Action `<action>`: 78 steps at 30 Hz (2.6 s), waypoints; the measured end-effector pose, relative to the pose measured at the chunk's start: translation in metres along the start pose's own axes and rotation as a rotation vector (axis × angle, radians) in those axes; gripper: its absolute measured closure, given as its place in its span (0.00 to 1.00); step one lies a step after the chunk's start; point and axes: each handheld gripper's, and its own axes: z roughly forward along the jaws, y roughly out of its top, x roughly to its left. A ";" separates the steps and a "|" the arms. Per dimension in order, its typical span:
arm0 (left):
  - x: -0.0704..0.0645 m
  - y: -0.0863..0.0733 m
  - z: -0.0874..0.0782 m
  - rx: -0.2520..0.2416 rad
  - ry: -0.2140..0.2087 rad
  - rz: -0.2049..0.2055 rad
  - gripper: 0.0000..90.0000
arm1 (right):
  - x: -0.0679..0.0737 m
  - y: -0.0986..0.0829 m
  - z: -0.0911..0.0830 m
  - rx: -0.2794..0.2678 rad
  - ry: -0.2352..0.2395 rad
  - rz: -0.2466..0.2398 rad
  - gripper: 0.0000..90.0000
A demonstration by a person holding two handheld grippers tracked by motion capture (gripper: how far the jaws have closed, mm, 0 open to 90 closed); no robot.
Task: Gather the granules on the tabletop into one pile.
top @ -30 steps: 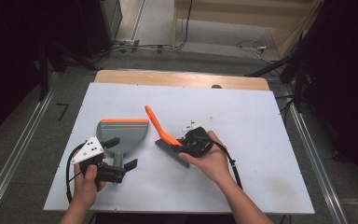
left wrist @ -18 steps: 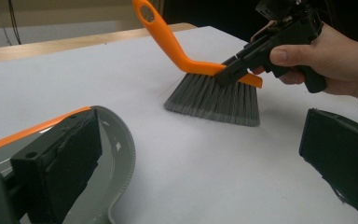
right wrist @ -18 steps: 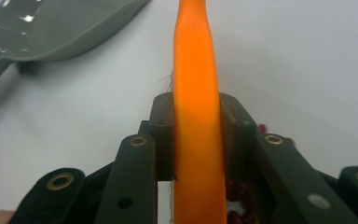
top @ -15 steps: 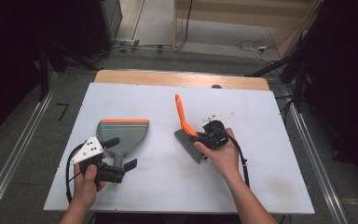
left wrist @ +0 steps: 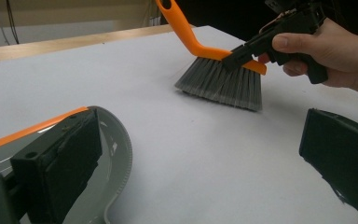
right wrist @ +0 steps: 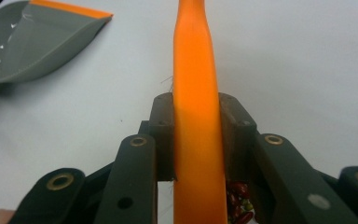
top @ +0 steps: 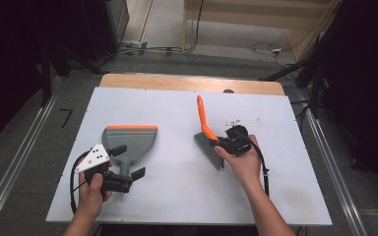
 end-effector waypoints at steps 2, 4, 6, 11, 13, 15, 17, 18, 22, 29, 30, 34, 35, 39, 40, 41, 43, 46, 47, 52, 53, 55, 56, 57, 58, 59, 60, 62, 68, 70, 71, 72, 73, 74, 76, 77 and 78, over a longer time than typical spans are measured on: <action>0.000 0.000 0.000 -0.001 -0.001 0.001 0.00 | -0.001 0.001 -0.004 -0.017 0.010 0.007 0.77; 0.000 0.000 0.000 -0.002 0.000 0.000 0.00 | -0.002 0.004 -0.010 -0.036 0.028 0.012 0.77; 0.000 0.000 0.000 -0.001 0.000 0.001 0.00 | -0.002 0.006 -0.018 -0.057 0.026 0.014 0.77; 0.000 0.000 0.000 -0.001 0.001 0.000 0.00 | -0.013 0.008 -0.037 -0.098 -0.073 0.011 0.77; 0.000 0.000 0.000 -0.002 0.001 0.000 0.00 | -0.021 0.005 -0.040 -0.096 -0.171 0.001 0.77; 0.000 0.001 0.000 -0.003 0.000 0.000 0.00 | -0.030 0.000 -0.041 -0.091 -0.251 0.010 0.77; 0.000 0.001 0.000 -0.001 0.001 0.000 0.00 | -0.036 -0.006 -0.037 -0.080 -0.324 0.006 0.77; 0.000 0.001 0.001 -0.001 0.000 0.001 0.00 | -0.037 -0.008 -0.034 -0.070 -0.354 -0.002 0.77; -0.001 0.001 0.002 0.002 -0.004 0.004 0.00 | -0.028 -0.013 -0.022 -0.055 -0.377 -0.050 0.77; -0.001 0.001 0.002 0.004 -0.005 0.005 0.00 | -0.002 -0.011 -0.010 -0.025 -0.330 -0.134 0.77; -0.001 0.001 0.002 0.004 -0.005 0.005 0.00 | -0.001 -0.010 -0.010 -0.022 -0.309 -0.138 0.77; -0.001 0.001 0.002 0.001 -0.005 0.007 0.00 | 0.006 -0.007 -0.012 -0.037 -0.277 -0.160 0.77; -0.001 0.001 0.002 0.000 -0.005 0.006 0.00 | 0.007 -0.006 -0.014 -0.045 -0.269 -0.170 0.77; 0.000 0.001 0.001 0.000 -0.003 0.004 0.00 | 0.016 0.001 -0.030 -0.092 -0.176 -0.204 0.77; 0.000 0.001 0.002 0.000 -0.004 0.002 0.00 | 0.019 0.002 -0.033 -0.087 -0.148 -0.212 0.77; -0.001 0.001 0.002 0.005 -0.004 0.004 0.00 | 0.022 0.003 -0.034 -0.078 -0.113 -0.216 0.77; -0.001 0.001 0.003 0.006 -0.006 0.007 0.00 | 0.031 0.003 -0.033 -0.067 -0.059 -0.229 0.77; -0.002 0.001 0.003 0.004 -0.008 0.007 0.00 | 0.043 0.000 -0.022 -0.028 0.015 -0.245 0.77; -0.002 0.001 0.003 0.005 -0.007 0.008 0.00 | 0.046 -0.001 -0.017 -0.013 0.037 -0.250 0.77; -0.002 0.002 0.001 0.000 -0.005 0.008 0.00 | 0.047 -0.009 0.008 0.067 0.065 -0.244 0.77; -0.002 0.002 0.001 0.000 -0.005 0.007 0.00 | 0.044 -0.010 0.009 0.058 0.062 -0.236 0.77; -0.001 0.001 0.001 0.001 -0.006 0.007 0.00 | 0.037 -0.009 0.008 0.056 0.050 -0.221 0.77; -0.001 0.001 0.001 0.001 -0.005 0.007 0.00 | 0.033 -0.009 0.007 0.052 0.040 -0.215 0.77; -0.001 0.001 0.001 0.000 -0.007 0.007 0.00 | 0.030 -0.009 0.006 0.046 0.026 -0.214 0.77; -0.001 0.001 0.001 0.000 -0.007 0.006 0.00 | 0.027 -0.009 0.005 0.044 0.018 -0.205 0.77; -0.001 0.001 0.001 -0.001 -0.007 0.006 0.00 | 0.024 -0.009 0.004 0.039 0.009 -0.200 0.77; -0.001 0.002 0.001 0.001 -0.006 0.006 0.00 | 0.021 -0.009 0.003 0.032 -0.002 -0.199 0.77; -0.001 0.002 0.002 0.001 -0.005 0.007 0.00 | 0.018 -0.008 0.001 0.031 -0.024 -0.195 0.77; -0.003 0.002 0.003 0.004 -0.007 0.011 0.00 | 0.015 -0.008 -0.004 0.021 -0.060 -0.189 0.77; -0.003 0.002 0.003 0.005 -0.007 0.010 0.00 | 0.014 -0.007 -0.007 0.009 -0.053 -0.188 0.77; -0.003 0.001 0.003 0.004 -0.008 0.009 0.00 | 0.013 -0.005 -0.011 -0.003 -0.041 -0.188 0.77; -0.003 0.001 0.003 0.004 -0.007 0.009 0.00 | 0.013 -0.004 -0.013 -0.010 -0.032 -0.190 0.77; -0.002 0.001 0.003 0.004 -0.008 0.008 0.00 | 0.012 -0.003 -0.016 -0.020 -0.016 -0.194 0.77; -0.002 0.001 0.003 0.004 -0.007 0.008 0.00 | 0.011 -0.002 -0.020 -0.024 0.002 -0.200 0.77; -0.002 0.001 0.002 0.004 -0.005 0.007 0.00 | 0.009 0.000 -0.027 -0.021 0.047 -0.235 0.77; -0.002 0.001 0.002 0.004 -0.004 0.007 0.00 | 0.008 0.001 -0.030 -0.013 0.067 -0.265 0.77; -0.002 0.001 0.002 0.005 -0.003 0.007 0.00 | 0.007 0.001 -0.032 -0.007 0.081 -0.296 0.77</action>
